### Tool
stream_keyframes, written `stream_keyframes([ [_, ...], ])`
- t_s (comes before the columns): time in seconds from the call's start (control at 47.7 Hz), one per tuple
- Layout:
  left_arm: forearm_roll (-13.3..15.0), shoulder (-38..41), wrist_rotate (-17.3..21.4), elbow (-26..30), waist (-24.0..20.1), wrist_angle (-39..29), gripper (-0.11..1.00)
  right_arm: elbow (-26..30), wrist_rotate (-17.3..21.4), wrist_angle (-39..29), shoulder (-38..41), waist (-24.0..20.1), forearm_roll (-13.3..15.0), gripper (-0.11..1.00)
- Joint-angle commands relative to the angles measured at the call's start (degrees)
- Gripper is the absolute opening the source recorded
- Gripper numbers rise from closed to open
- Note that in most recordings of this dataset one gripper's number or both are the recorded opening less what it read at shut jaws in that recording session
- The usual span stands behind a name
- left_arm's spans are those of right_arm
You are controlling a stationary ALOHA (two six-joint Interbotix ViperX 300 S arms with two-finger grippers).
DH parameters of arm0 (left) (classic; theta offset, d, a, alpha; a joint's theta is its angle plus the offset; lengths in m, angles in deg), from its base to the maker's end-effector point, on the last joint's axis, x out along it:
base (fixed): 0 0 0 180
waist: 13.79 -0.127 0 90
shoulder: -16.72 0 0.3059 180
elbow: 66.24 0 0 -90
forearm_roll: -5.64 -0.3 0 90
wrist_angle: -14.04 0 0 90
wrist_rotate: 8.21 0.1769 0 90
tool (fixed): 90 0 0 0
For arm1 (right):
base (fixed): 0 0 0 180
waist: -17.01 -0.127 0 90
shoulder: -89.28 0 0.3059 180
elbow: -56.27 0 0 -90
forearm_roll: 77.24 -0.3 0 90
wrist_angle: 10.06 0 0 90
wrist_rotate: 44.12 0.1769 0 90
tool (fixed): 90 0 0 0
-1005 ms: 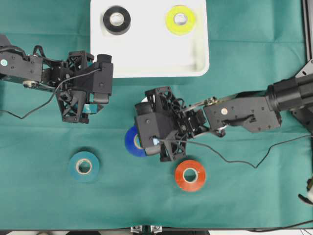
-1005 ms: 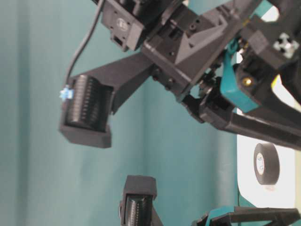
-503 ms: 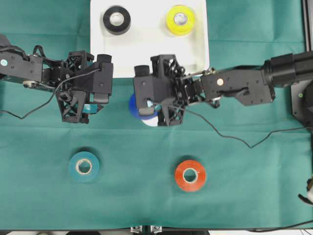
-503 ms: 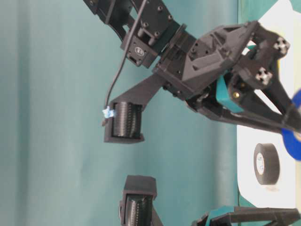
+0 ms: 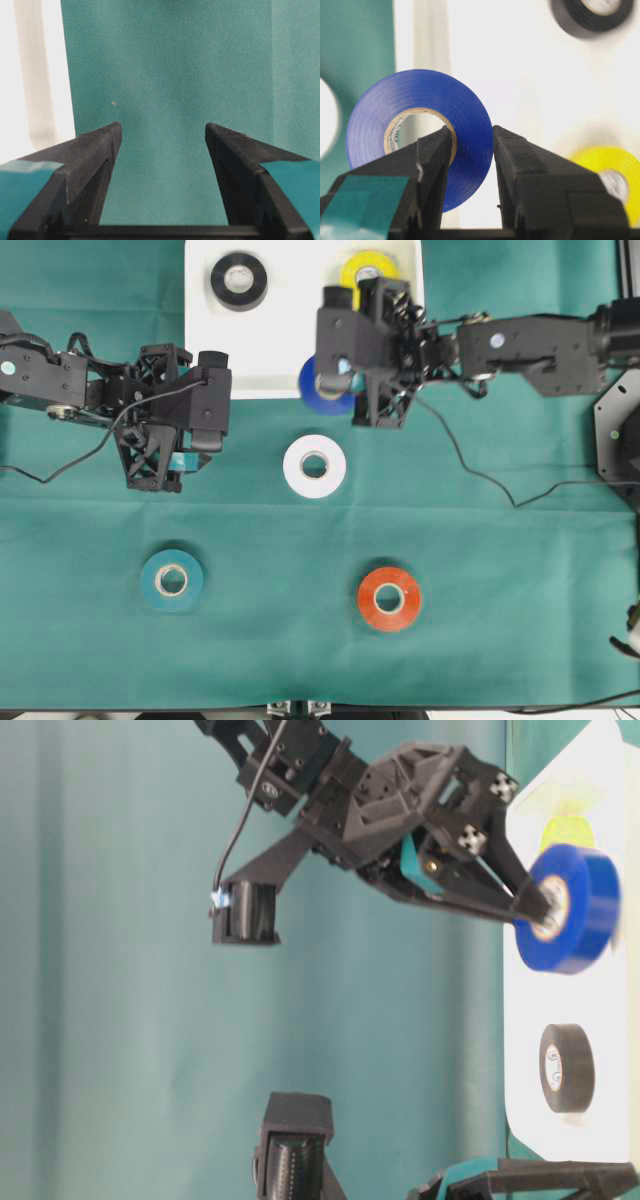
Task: Put the tape alternately from left to right into the white case.
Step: 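Grip the blue roll with the right gripper and lift it, then place the blue roll in the tray below the yellow roll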
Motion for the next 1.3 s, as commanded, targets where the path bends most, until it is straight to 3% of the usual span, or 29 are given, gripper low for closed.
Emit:
stream_keyframes([
  [0.0, 0.09, -1.32, -0.09, 0.88, 0.18, 0.26, 0.97, -0.62, 0.09, 0.44, -2.72, 1.32, 0.18, 0.29],
  [0.503, 0.09, -1.23, -0.09, 0.88, 0.18, 0.26, 0.97, -5.36, 0.26, 3.52, -3.34, 9.23, 0.18, 0.29],
  [1.278, 0.09, -1.23, -0.18, 0.97, 0.18, 0.26, 0.97, -7.82, 0.44, 6.33, -3.34, 9.93, 0.09, 0.29],
])
